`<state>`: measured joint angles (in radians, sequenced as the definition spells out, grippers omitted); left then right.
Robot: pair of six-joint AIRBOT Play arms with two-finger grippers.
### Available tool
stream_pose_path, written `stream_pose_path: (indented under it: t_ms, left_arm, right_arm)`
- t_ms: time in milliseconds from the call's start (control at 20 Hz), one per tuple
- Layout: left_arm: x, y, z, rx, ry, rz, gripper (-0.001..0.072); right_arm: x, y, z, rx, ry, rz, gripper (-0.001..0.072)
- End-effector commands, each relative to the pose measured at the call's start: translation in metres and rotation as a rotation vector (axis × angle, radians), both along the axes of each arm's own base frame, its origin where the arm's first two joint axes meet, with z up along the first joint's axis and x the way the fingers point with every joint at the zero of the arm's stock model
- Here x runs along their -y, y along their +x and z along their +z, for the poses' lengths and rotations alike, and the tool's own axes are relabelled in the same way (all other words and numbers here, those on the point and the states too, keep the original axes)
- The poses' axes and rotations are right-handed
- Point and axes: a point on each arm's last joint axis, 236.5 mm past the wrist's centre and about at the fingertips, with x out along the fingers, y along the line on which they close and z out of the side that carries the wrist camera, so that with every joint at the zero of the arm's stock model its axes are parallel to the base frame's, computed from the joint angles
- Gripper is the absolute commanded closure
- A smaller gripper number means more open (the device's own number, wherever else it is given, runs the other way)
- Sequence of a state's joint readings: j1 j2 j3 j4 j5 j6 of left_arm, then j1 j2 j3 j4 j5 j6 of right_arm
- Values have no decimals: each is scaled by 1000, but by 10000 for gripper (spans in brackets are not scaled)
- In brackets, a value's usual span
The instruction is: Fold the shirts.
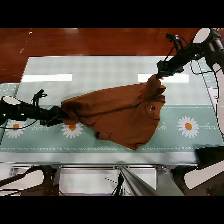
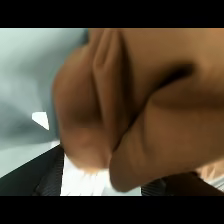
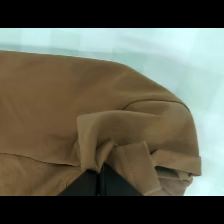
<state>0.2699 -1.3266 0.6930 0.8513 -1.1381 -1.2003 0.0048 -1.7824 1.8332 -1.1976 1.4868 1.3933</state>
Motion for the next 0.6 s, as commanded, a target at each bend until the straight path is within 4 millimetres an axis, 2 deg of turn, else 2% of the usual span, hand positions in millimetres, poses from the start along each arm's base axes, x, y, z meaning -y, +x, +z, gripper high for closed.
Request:
stream_pose_path:
  t_ms: [0,50,100,150,250,350,400,450,500,550]
  left_arm:
    - [6,18,-6,54,27,27,205]
    - [10,18,-9,49,25,17,363]
    - [15,15,-12,35,19,3,629]
    - [18,12,-15,21,13,-10,681]
    - [20,7,-15,11,3,-33,681]
    - [23,0,-10,4,-19,-68,681]
    - [24,-3,-9,-3,-31,-82,681]
    - [25,-6,-7,-3,-40,-99,681]
    - [25,-7,-7,-5,-43,-103,681]
    - [26,-8,-7,2,-45,-118,681]
  right_arm:
    - [-1,-1,0,-4,0,2,688]
    - [-1,-1,0,-5,0,2,688]
    - [-1,-2,0,-8,0,3,688]
    - [-1,-3,0,-11,0,4,688]
    - [4,-6,-2,-23,-22,8,688]
    - [29,-16,-9,-65,-125,12,676]
    - [46,-27,-12,-112,-181,14,486]
    - [57,-40,-13,-164,-204,23,243]
    - [64,-52,-13,-218,-190,14,209]
    - [70,-61,-11,-262,-171,-7,209]
